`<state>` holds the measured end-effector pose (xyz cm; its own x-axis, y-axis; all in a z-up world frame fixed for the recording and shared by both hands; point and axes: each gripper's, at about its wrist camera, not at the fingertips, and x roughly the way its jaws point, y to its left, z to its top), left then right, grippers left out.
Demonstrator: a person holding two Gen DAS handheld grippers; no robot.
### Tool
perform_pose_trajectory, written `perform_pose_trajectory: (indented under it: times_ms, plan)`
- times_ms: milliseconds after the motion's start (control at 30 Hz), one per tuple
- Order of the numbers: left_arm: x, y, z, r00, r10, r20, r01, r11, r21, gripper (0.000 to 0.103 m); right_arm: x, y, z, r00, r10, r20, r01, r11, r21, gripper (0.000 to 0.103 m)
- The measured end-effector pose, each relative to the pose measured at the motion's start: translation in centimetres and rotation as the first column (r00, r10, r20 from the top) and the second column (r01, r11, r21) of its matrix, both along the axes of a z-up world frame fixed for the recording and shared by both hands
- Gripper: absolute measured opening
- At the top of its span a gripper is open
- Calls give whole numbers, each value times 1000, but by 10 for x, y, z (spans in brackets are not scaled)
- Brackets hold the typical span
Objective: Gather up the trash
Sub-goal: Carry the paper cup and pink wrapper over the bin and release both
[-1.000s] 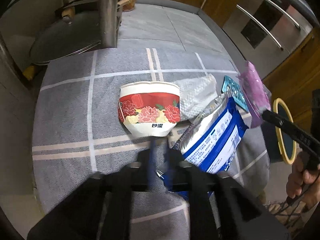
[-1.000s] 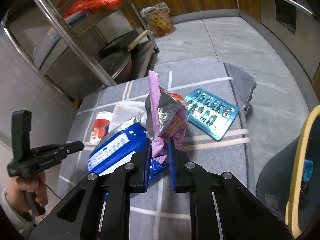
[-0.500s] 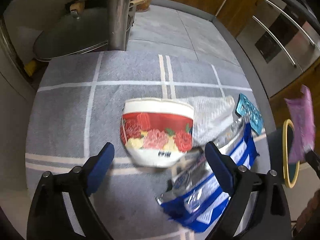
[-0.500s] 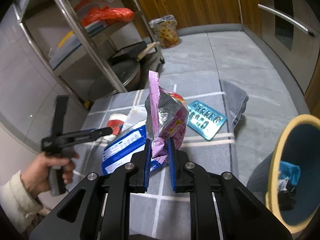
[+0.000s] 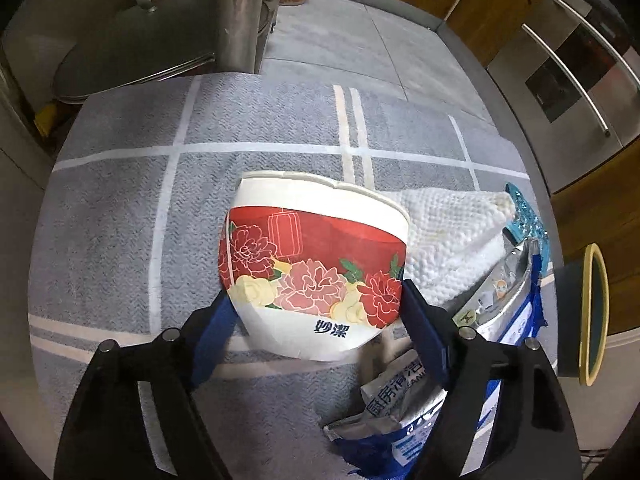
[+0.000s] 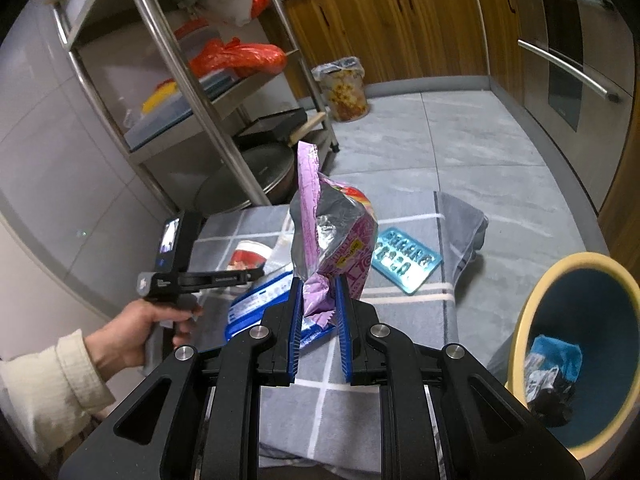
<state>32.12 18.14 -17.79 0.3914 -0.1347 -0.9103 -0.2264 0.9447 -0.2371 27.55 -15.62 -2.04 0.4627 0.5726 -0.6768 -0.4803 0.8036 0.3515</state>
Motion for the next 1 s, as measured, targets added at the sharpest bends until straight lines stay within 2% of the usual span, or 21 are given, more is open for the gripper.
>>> perform_pose_trajectory:
  times_ms: [167, 367, 533, 733, 867, 1000]
  plan:
    - [-12, 6, 14, 999, 6, 35, -6, 1000, 8, 77, 0, 0, -3, 1000, -4, -6, 4, 1000, 0, 18]
    - [-28, 11, 45, 994, 38, 103, -39, 999, 3, 77, -4, -7, -1, 1000, -16, -9, 16, 1000, 10, 18]
    - [-38, -7, 77, 986, -9, 164, 6, 1000, 21, 77, -8, -24, 3, 999, -46, -2, 46, 999, 16, 18]
    - [-39, -65, 116, 962, -146, 232, 135, 989, 60, 77, -15, -58, 8, 993, -114, 8, 114, 993, 19, 18]
    - [-41, -115, 136, 930, -251, 268, 238, 968, 79, 77, -22, -86, 10, 987, -159, 23, 159, 987, 1, 18]
    - [-45, -182, 152, 880, -371, 297, 361, 928, 91, 77, -30, -121, 7, 975, -220, 22, 220, 975, -11, 18]
